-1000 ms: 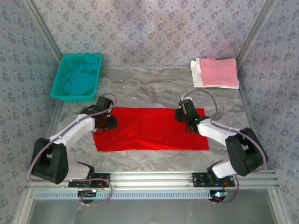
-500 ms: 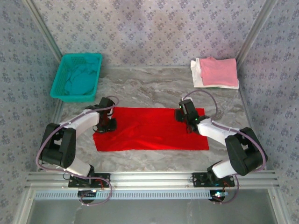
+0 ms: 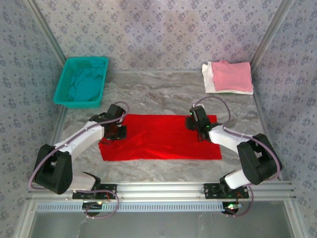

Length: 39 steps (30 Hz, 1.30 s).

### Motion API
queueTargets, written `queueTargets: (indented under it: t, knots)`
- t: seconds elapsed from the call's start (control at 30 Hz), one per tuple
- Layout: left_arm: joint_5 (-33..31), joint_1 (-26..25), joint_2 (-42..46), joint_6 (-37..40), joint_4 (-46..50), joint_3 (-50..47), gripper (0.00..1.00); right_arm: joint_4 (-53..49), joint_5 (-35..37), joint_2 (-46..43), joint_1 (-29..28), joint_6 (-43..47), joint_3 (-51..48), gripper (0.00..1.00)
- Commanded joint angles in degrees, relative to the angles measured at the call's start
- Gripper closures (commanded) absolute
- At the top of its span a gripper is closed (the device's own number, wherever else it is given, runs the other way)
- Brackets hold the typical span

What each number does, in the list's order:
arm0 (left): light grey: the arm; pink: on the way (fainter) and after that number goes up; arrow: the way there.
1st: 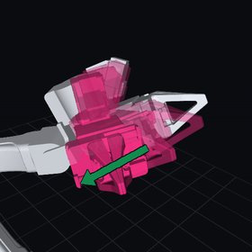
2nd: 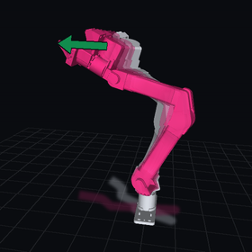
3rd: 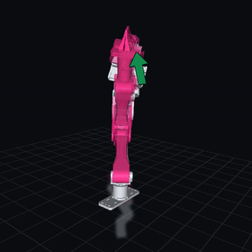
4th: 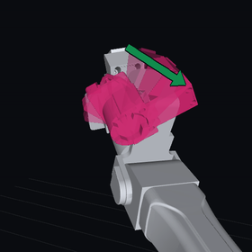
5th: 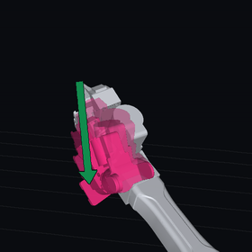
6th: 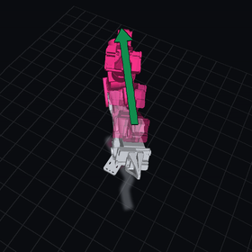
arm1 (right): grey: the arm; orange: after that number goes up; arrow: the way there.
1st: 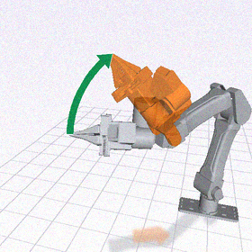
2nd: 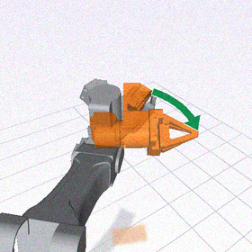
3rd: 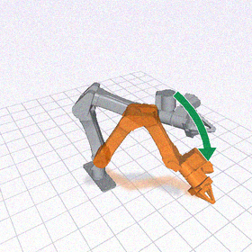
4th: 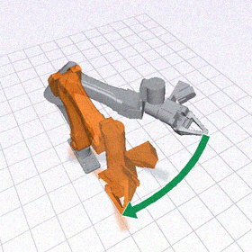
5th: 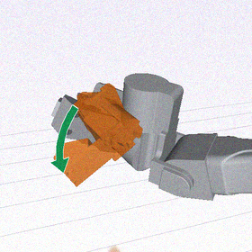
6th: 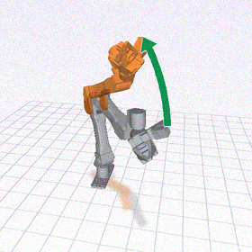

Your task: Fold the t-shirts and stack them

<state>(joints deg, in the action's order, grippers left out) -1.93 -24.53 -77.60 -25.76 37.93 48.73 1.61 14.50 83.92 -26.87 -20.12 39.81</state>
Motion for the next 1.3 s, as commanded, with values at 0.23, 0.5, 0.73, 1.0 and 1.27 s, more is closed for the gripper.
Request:
queueTargets:
  t: [0.23, 0.5, 0.73, 1.0, 1.27]
  knots:
    - [0.3, 5.1, -3.5, -0.8, -1.0, -1.7, 0.52, -2.4, -0.2, 0.8, 0.6, -1.3, 2.5, 0.43]
    - [2.6, 5.0, -6.4, 0.3, -3.1, -2.9, 0.78, -2.8, -0.3, 1.0, 0.7, -1.3, 2.6, 0.43]
    - [-3.9, 1.6, -2.7, 1.0, 0.1, -1.7, 1.0, -3.1, -0.8, 2.0, 0.9, -1.4, 3.2, 0.43]
    - [-10.6, -7.6, -1.4, -0.9, 0.7, -2.7, 1.0, -3.9, -0.9, 3.5, 0.9, -1.6, 4.2, 0.42]
    - [-22.1, -20.1, 2.2, -3.9, 1.3, -5.2, 1.0, -4.2, -1.7, 4.6, 1.1, -1.9, 4.7, 0.42]
